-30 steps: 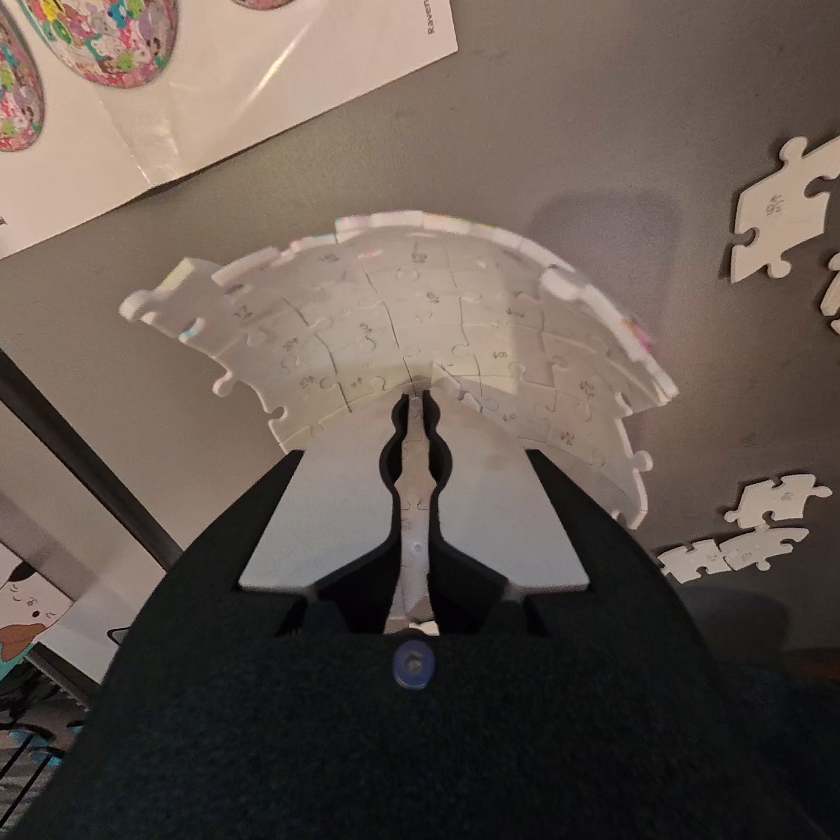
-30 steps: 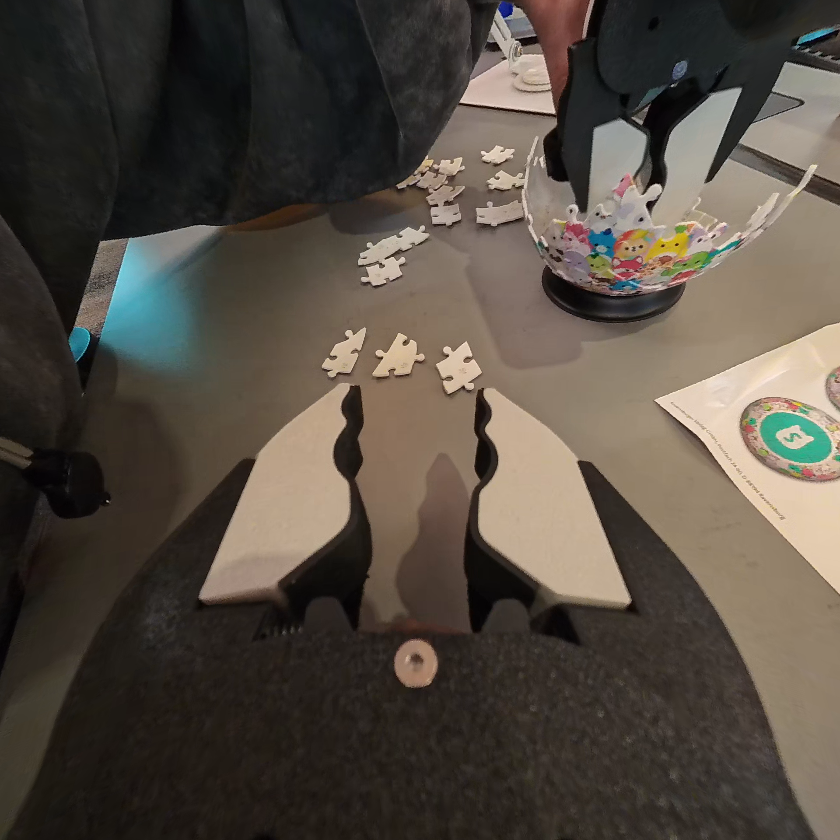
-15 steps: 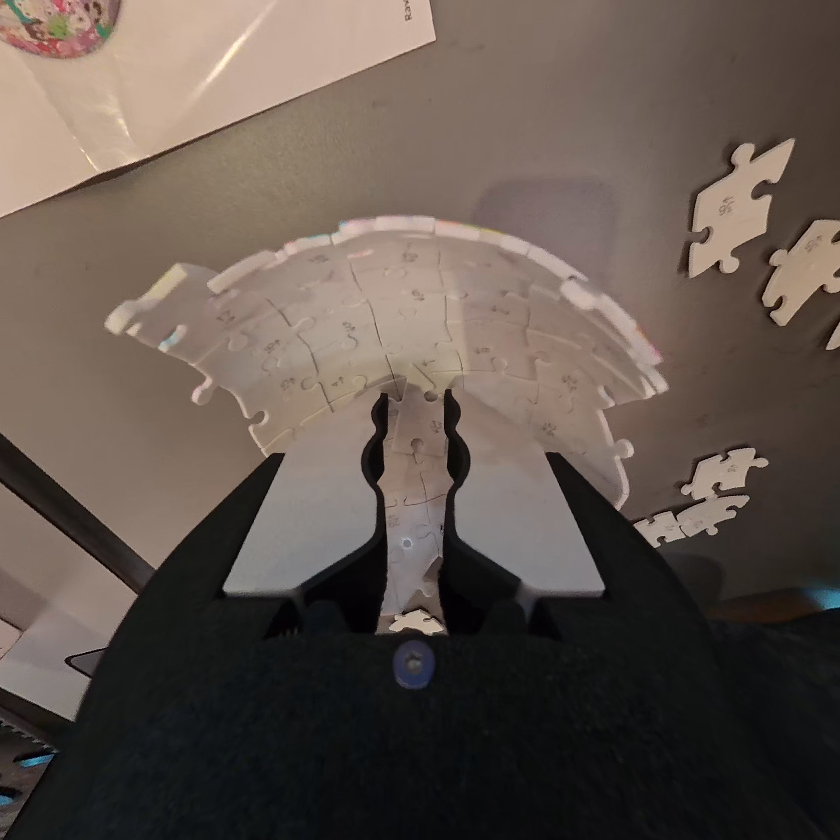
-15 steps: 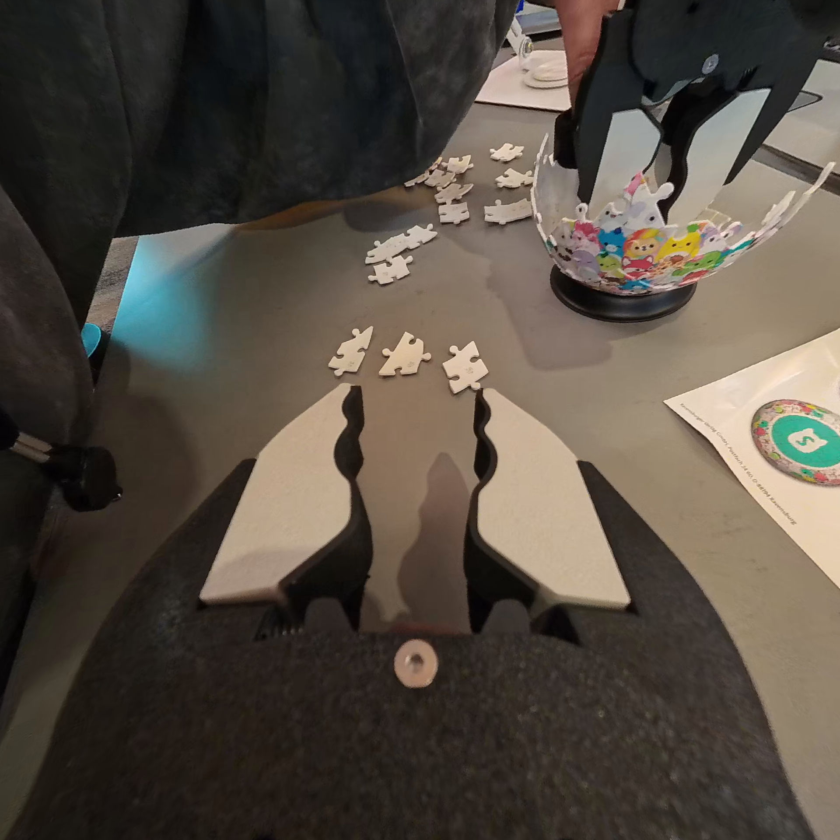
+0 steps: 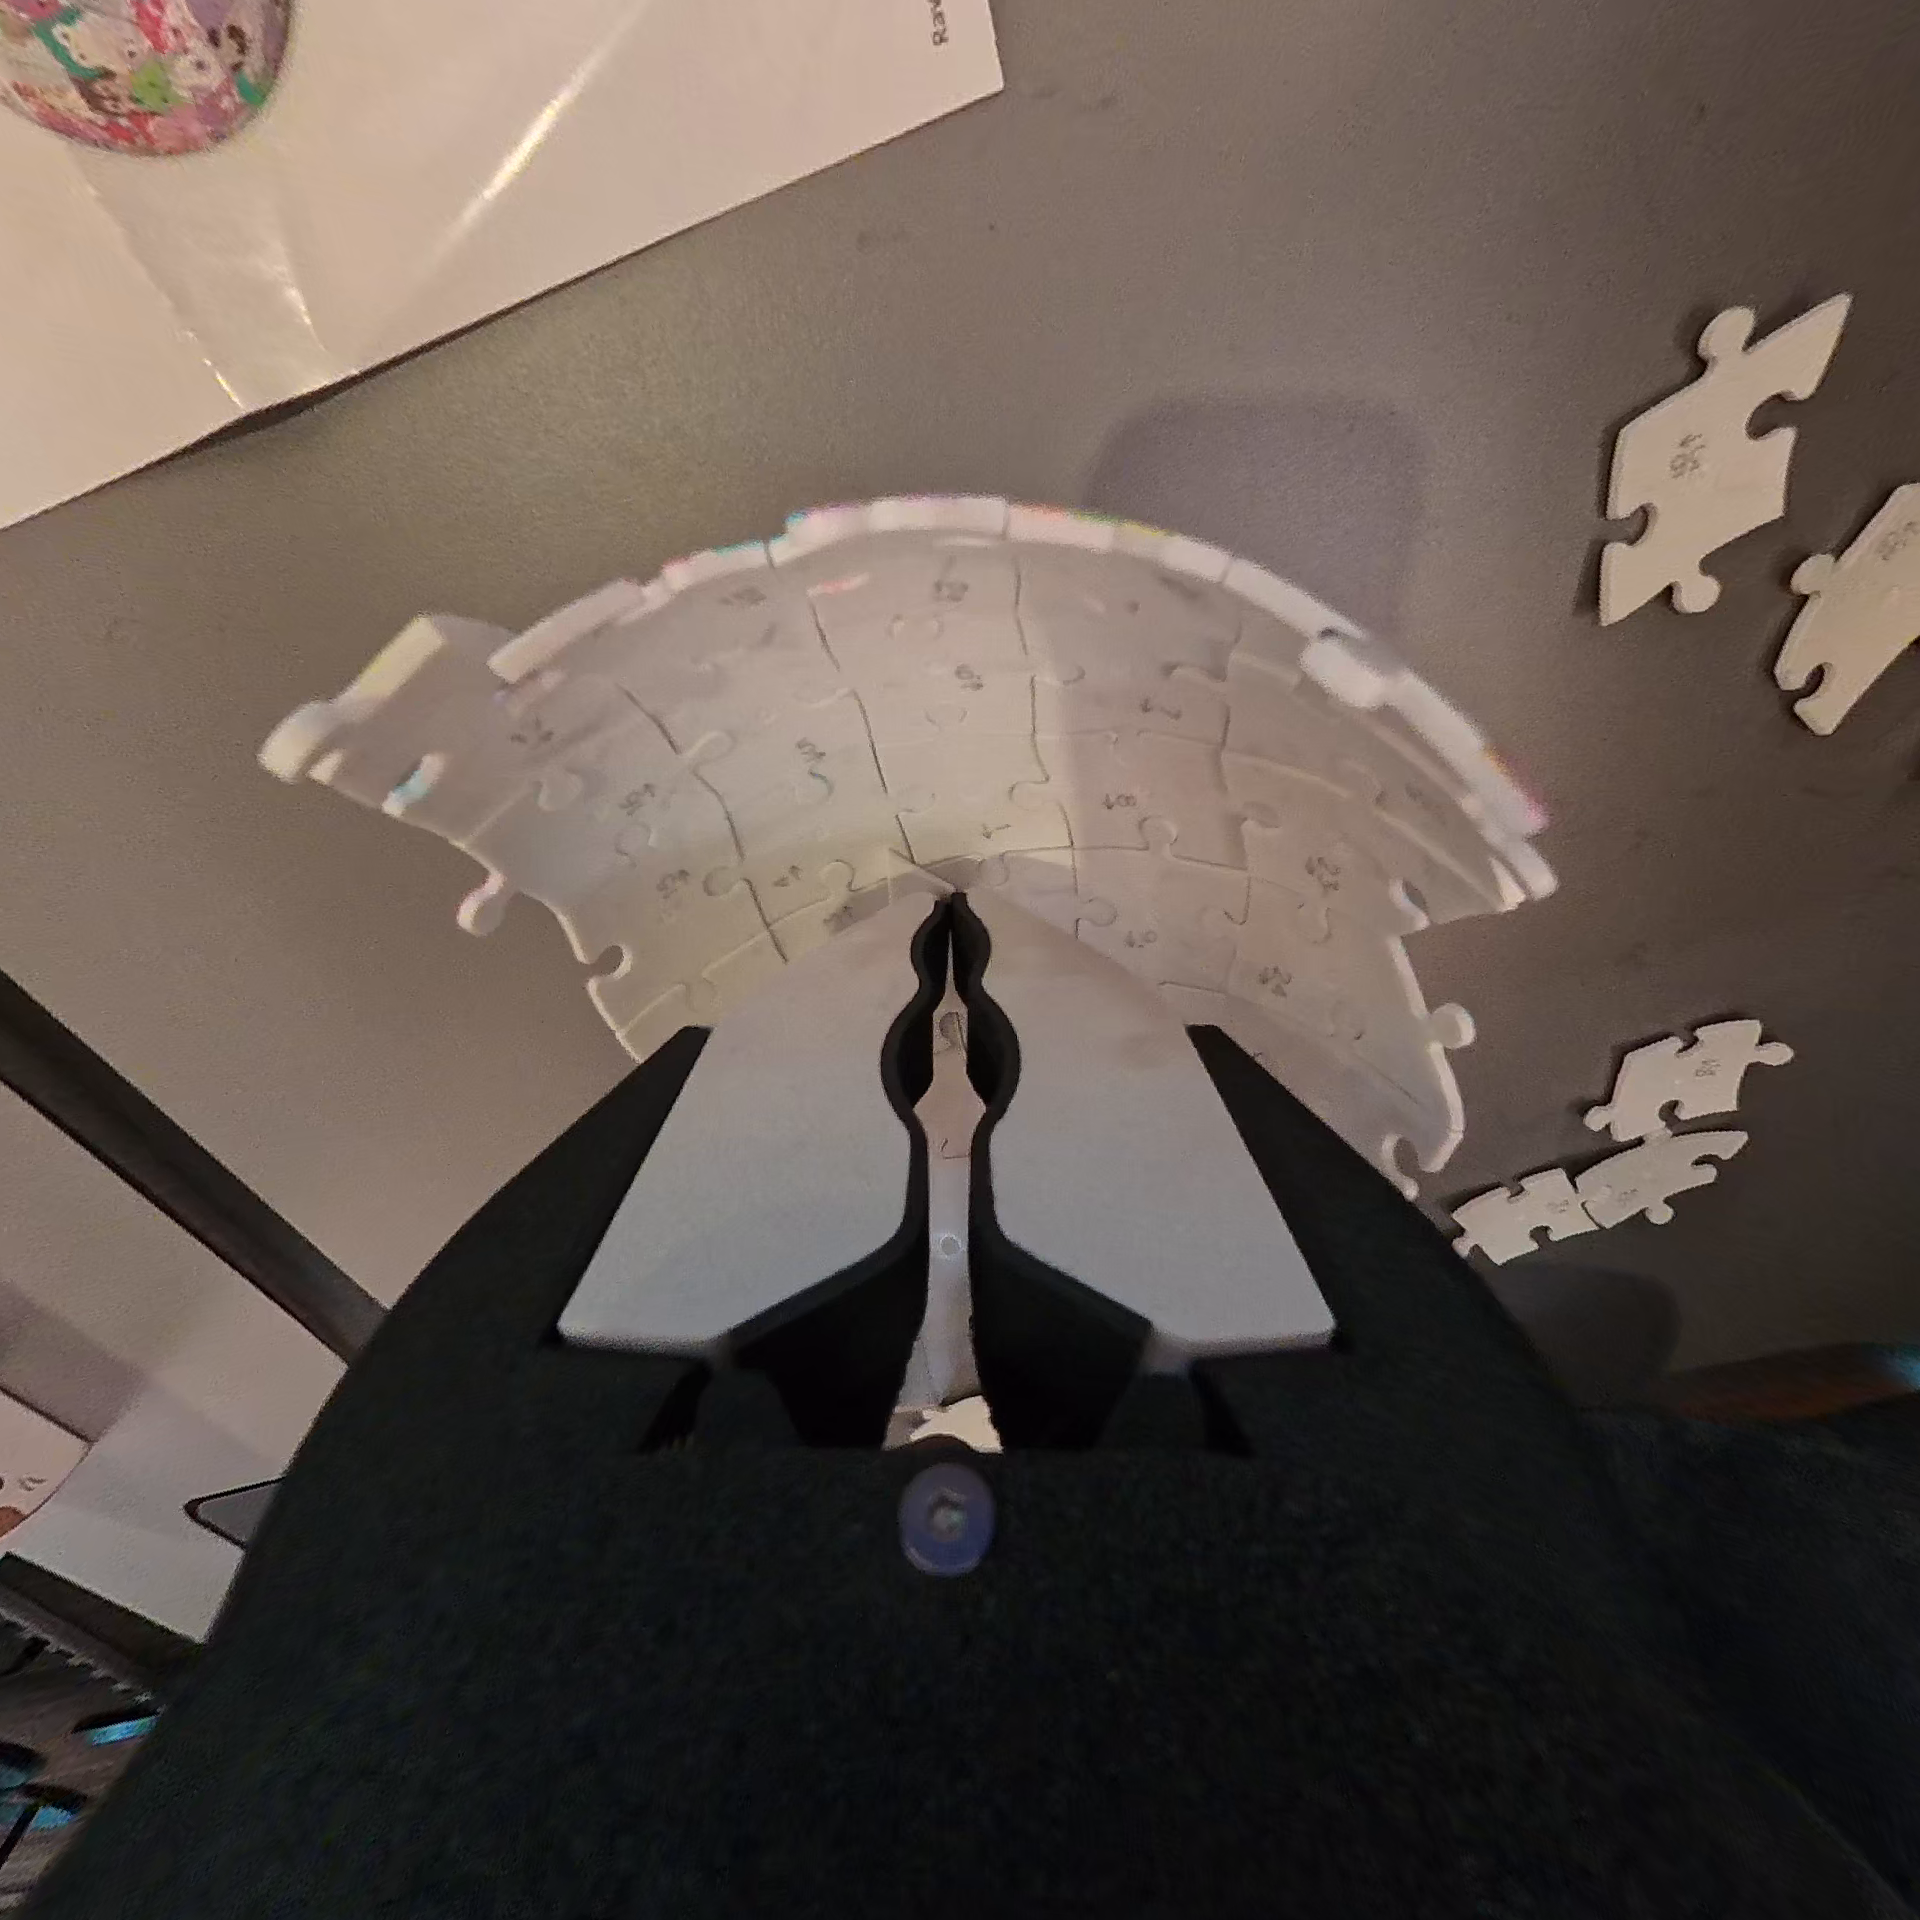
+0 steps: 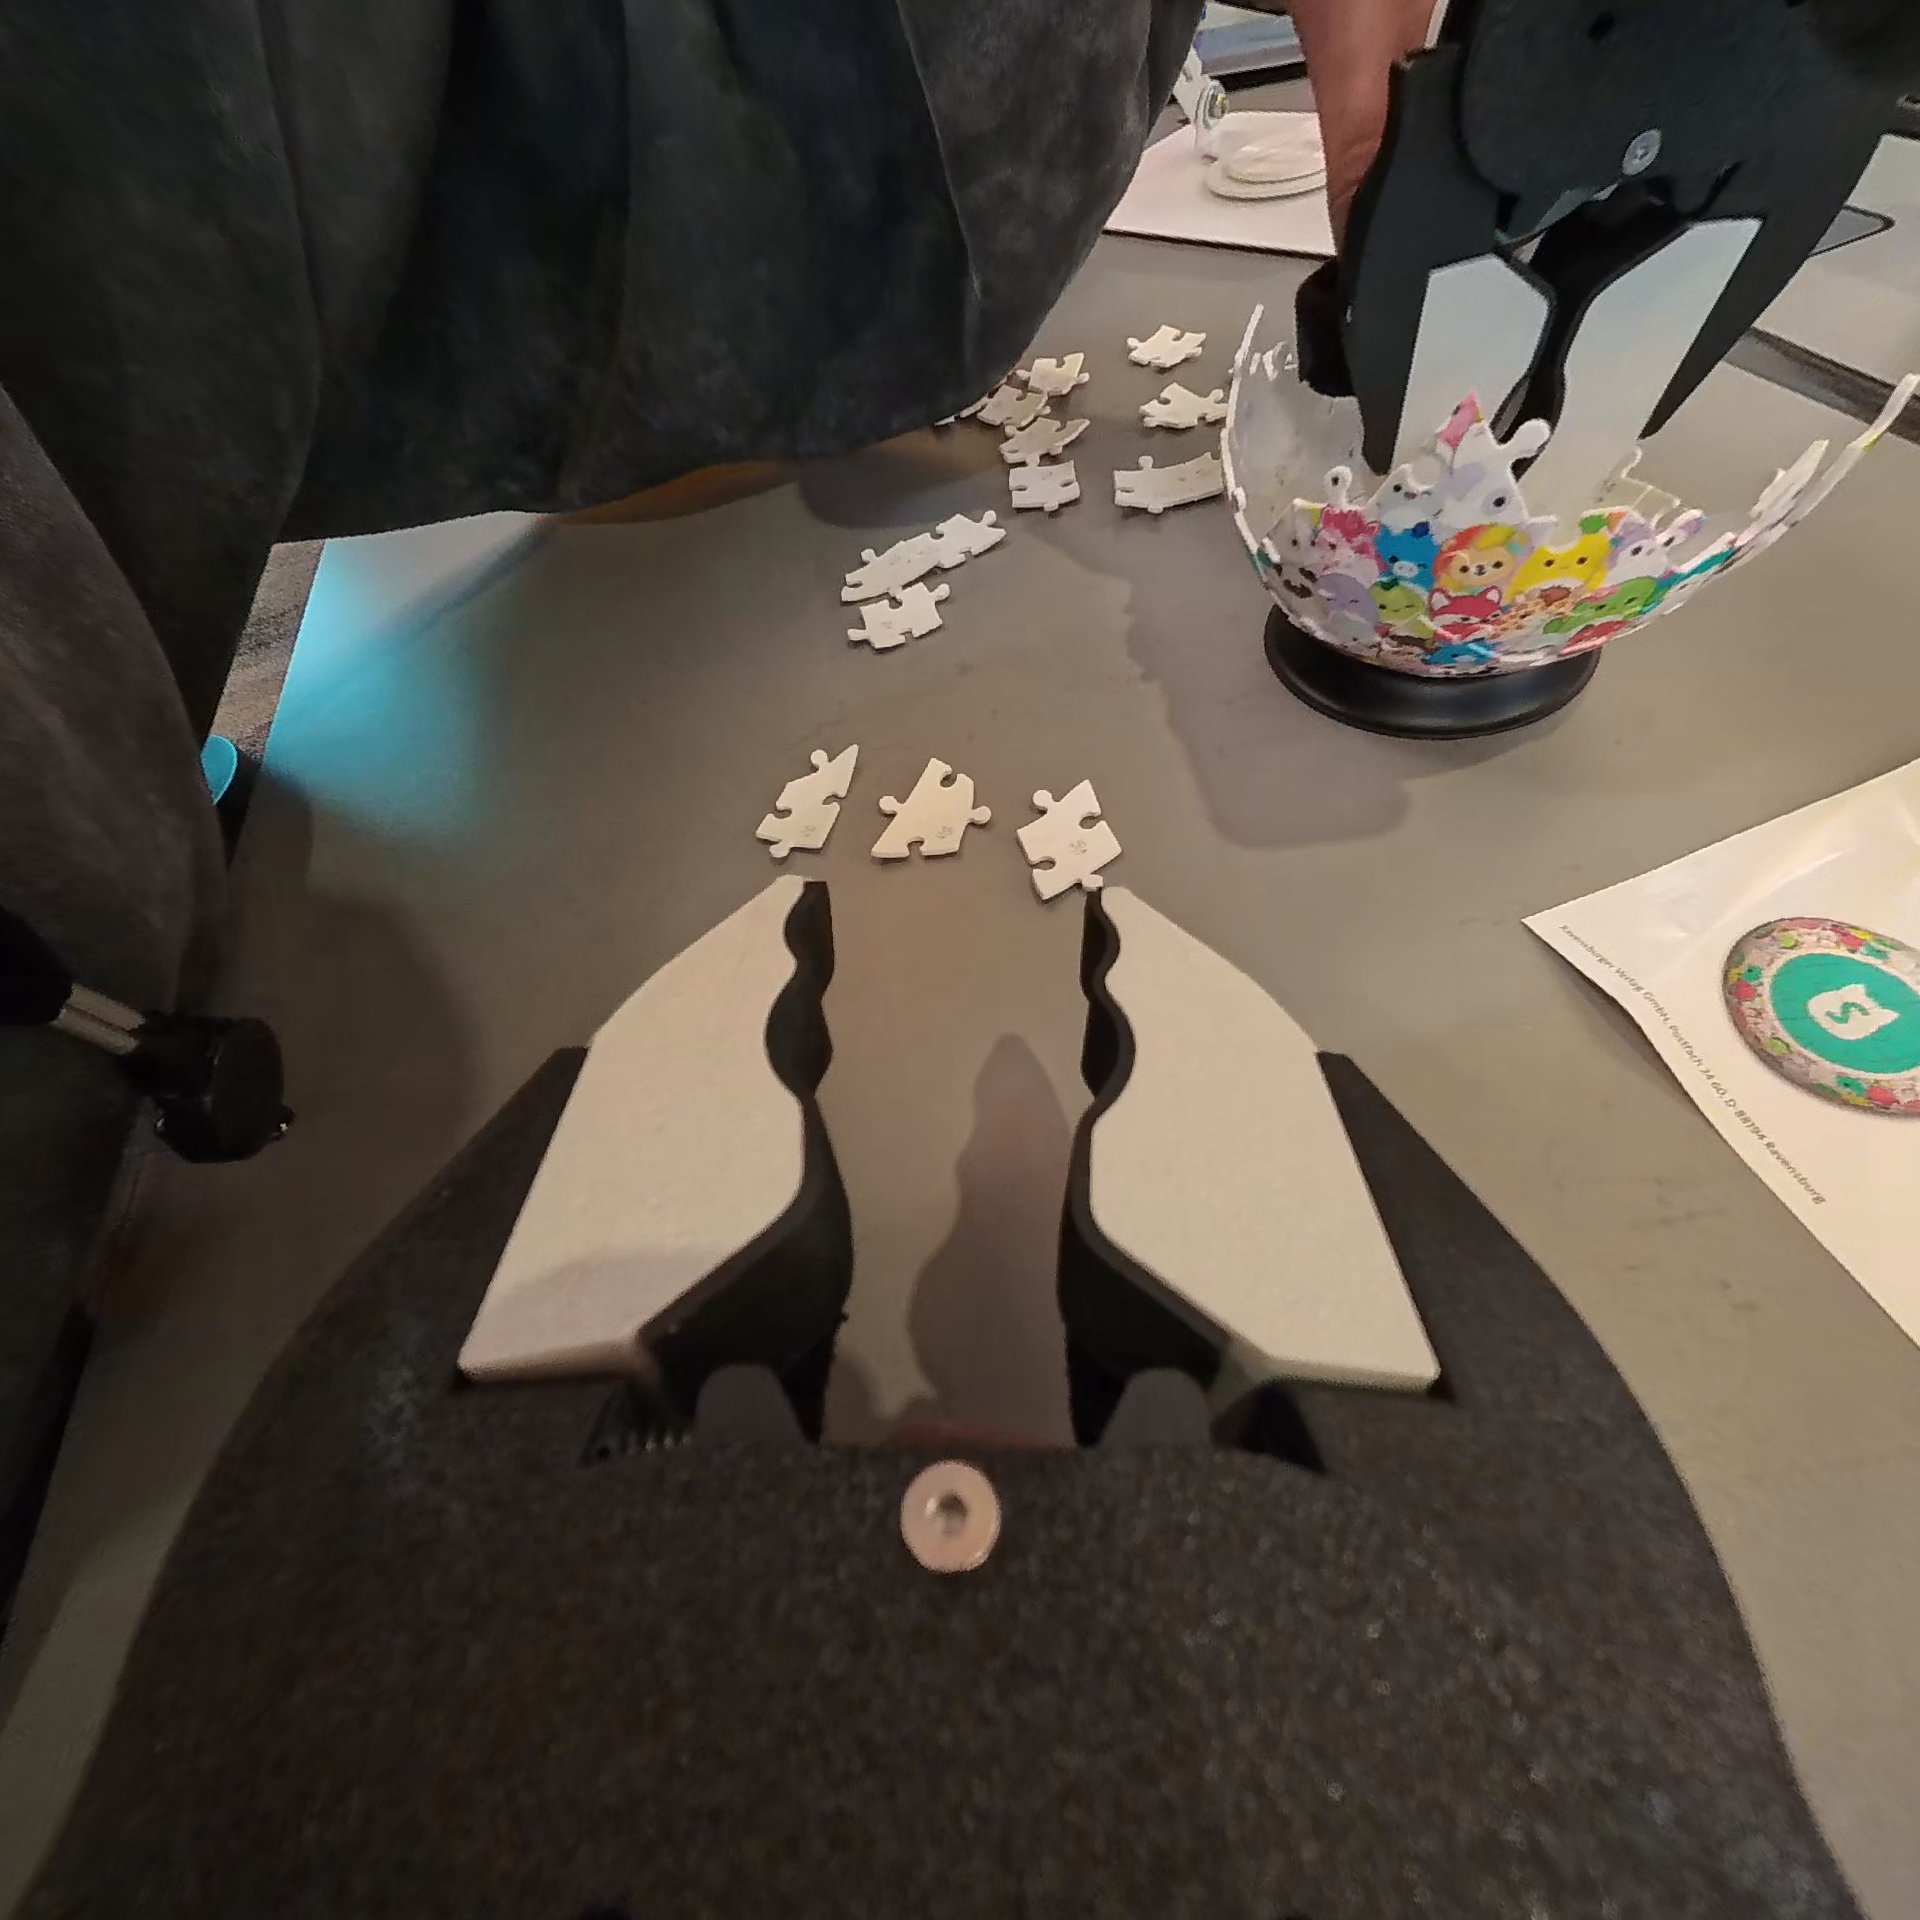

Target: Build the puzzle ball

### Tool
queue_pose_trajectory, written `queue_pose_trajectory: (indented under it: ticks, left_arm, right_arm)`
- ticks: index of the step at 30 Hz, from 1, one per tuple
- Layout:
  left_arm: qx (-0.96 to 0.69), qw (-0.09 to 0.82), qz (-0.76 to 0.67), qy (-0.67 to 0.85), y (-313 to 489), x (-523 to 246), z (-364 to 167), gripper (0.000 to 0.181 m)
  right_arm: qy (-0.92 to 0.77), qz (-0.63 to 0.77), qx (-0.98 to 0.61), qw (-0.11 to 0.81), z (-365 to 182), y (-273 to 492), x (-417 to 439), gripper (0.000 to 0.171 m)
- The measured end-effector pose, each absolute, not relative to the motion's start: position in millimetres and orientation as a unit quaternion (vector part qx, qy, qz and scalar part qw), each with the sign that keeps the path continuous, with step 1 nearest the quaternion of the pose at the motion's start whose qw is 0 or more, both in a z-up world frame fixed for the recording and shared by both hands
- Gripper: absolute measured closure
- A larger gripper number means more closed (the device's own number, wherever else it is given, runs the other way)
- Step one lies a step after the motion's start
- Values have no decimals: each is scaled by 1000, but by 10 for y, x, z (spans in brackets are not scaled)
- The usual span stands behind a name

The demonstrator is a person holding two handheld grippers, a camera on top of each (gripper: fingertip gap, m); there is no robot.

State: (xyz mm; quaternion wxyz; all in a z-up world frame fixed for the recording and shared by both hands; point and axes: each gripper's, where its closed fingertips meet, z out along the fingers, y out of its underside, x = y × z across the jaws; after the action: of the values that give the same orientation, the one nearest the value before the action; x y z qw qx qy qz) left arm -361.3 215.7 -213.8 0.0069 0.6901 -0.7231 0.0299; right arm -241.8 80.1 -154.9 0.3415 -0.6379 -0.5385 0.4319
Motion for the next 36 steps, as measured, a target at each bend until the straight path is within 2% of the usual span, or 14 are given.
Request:
queue_pose_trajectory:
  ticks: [3,6,10,17,20,32,33,36]
  left_arm:
    - [691,-2,25,-723,2184,-3625,-2097,179]
    - [699,-13,37,-714,2205,-3598,-2040,162]
    - [694,-11,25,-720,2230,-3584,-2099,161]
    - [689,-15,19,-724,2235,-3557,-2129,163]
    - [686,-12,12,-727,2227,-3586,-2147,171]
    - [681,-20,9,-732,2224,-3582,-2138,172]
    - [680,-21,11,-733,2218,-3578,-2129,181]
    - [685,-30,22,-727,2214,-3560,-2098,181]
  right_arm:
    - [-539,432,-638,341,-1547,800,-2413,125]
    - [-538,433,-638,342,-1541,806,-2407,125]
    - [-538,434,-637,340,-1542,801,-2404,125]
    - [-538,438,-636,339,-1533,794,-2401,125]
    - [-539,440,-635,337,-1534,785,-2406,125]
    - [-540,440,-634,337,-1529,777,-2412,125]
    - [-540,440,-634,337,-1527,778,-2411,125]
    - [-539,441,-634,338,-1522,784,-2410,126]
